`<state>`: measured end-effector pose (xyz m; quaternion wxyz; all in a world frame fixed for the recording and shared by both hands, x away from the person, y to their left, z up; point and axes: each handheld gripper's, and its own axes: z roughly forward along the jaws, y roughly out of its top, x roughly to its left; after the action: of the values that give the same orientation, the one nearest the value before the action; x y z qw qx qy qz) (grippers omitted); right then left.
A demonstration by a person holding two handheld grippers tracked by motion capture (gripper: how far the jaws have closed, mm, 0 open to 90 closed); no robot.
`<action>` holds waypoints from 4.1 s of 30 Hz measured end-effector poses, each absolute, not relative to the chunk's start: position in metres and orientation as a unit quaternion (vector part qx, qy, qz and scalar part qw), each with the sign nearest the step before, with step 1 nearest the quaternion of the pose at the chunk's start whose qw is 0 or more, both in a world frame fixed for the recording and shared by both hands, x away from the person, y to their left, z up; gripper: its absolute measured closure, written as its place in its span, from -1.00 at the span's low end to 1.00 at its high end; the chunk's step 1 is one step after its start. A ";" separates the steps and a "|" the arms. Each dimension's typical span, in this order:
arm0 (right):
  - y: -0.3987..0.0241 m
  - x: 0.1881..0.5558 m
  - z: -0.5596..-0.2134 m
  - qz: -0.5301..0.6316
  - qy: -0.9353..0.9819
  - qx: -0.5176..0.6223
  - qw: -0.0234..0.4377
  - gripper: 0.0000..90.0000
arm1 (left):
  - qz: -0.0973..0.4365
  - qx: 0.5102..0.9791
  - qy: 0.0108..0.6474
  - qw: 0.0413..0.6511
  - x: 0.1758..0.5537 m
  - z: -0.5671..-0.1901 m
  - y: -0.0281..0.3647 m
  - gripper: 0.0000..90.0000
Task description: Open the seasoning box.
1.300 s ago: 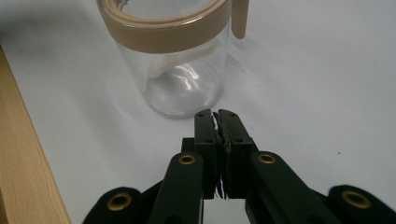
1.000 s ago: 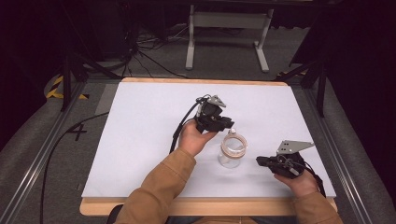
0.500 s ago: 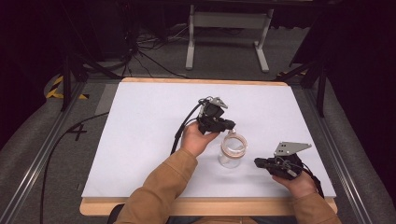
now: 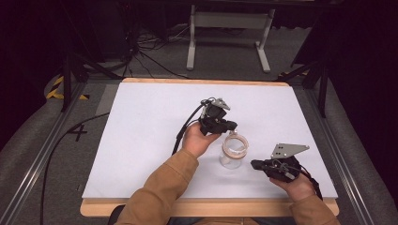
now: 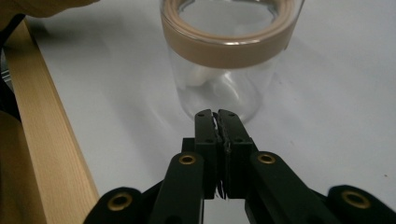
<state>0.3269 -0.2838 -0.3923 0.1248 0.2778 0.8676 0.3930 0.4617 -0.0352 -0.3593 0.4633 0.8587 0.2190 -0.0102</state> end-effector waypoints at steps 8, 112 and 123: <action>-0.271 0.323 -0.385 0.409 0.860 0.276 0.131 0.99 | -0.024 0.854 0.222 0.469 0.465 -0.361 -0.034 0.92; -0.260 0.362 -0.346 0.510 0.805 0.262 0.152 0.99 | 0.044 0.834 0.271 0.479 0.427 -0.345 0.051 0.88; -0.261 0.381 -0.346 0.517 0.800 0.266 0.151 0.99 | 0.056 0.826 0.293 0.478 0.417 -0.347 0.076 0.85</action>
<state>0.3814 -0.2609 -0.3455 0.1513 0.2658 0.7997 0.5166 0.4174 0.0755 -0.3468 0.4783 0.8259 0.2934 0.0560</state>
